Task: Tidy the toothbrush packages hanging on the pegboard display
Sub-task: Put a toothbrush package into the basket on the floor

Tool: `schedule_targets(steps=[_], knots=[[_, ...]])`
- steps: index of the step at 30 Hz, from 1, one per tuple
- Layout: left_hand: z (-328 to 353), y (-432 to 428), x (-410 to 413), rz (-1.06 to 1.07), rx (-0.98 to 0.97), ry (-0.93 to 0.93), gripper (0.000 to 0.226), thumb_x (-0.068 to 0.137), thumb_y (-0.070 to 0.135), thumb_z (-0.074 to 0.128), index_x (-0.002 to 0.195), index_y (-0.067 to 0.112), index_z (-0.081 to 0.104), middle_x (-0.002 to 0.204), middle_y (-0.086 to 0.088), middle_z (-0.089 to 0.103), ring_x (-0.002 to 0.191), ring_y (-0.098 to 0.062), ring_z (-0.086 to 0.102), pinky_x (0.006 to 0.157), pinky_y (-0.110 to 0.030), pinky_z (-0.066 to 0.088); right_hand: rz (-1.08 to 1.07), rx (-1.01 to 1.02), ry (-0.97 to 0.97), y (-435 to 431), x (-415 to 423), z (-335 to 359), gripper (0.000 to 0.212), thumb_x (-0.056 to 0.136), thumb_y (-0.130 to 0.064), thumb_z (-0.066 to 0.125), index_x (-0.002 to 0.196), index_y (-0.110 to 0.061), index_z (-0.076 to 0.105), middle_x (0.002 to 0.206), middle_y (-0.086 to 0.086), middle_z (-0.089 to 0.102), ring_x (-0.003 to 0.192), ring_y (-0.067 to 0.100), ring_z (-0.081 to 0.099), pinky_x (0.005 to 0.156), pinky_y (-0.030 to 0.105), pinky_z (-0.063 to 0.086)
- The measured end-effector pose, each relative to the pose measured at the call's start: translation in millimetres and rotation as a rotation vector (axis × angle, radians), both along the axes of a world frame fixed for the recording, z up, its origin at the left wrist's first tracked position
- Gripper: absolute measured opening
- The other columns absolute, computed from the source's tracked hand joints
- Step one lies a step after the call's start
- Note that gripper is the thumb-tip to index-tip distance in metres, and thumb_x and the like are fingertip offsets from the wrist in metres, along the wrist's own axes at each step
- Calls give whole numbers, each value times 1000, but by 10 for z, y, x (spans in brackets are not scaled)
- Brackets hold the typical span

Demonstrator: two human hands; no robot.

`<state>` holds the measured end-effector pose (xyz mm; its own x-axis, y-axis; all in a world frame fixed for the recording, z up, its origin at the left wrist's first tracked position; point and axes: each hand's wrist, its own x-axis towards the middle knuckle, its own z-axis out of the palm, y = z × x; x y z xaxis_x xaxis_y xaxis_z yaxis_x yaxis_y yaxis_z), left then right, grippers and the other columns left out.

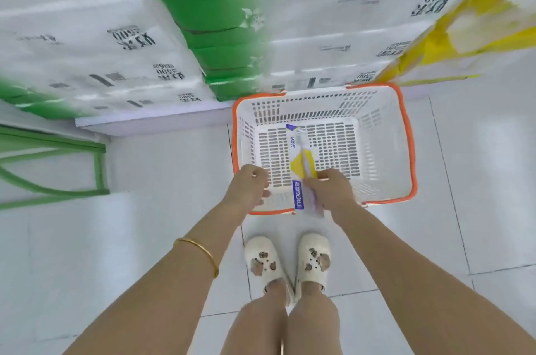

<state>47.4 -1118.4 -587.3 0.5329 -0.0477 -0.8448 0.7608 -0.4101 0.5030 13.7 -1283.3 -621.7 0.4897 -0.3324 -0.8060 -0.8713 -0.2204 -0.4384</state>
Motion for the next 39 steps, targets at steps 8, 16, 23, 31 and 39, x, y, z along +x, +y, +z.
schedule_targets(steps=[8,16,23,31,39], knots=[[-1521,-11,320,69,-2,-72,16,100,15,40,110,10,51,96,-5,57,74,-14,59,63,-22,48,322,-127,117,196,549,-2268,13,87,-20,56,90,-13,45,74,1,52,63,18,51,57,27,40],[-2310,101,360,115,-19,-54,19,97,6,38,107,13,52,94,-2,59,81,-16,61,70,-25,50,444,-92,117,500,577,-3369,33,93,-18,54,118,-4,39,89,5,49,80,26,51,63,32,40],[-1424,72,128,148,-8,-8,21,96,4,36,109,10,51,89,0,58,79,-17,61,73,-28,50,566,-178,90,328,389,-2238,38,92,3,37,130,-2,36,85,3,46,79,24,48,57,27,35],[656,180,-347,249,-49,10,16,95,0,35,97,9,48,83,-8,52,67,-19,53,59,-24,40,659,-44,79,433,-31,95,33,90,-12,45,123,-12,48,103,8,55,82,26,55,80,41,54],[2338,631,-1115,392,-88,-55,23,96,6,42,75,15,48,81,-7,53,66,-18,57,63,-27,43,838,40,7,1024,-409,2070,3,94,-15,47,96,-13,48,87,9,54,69,29,55,60,35,49]])
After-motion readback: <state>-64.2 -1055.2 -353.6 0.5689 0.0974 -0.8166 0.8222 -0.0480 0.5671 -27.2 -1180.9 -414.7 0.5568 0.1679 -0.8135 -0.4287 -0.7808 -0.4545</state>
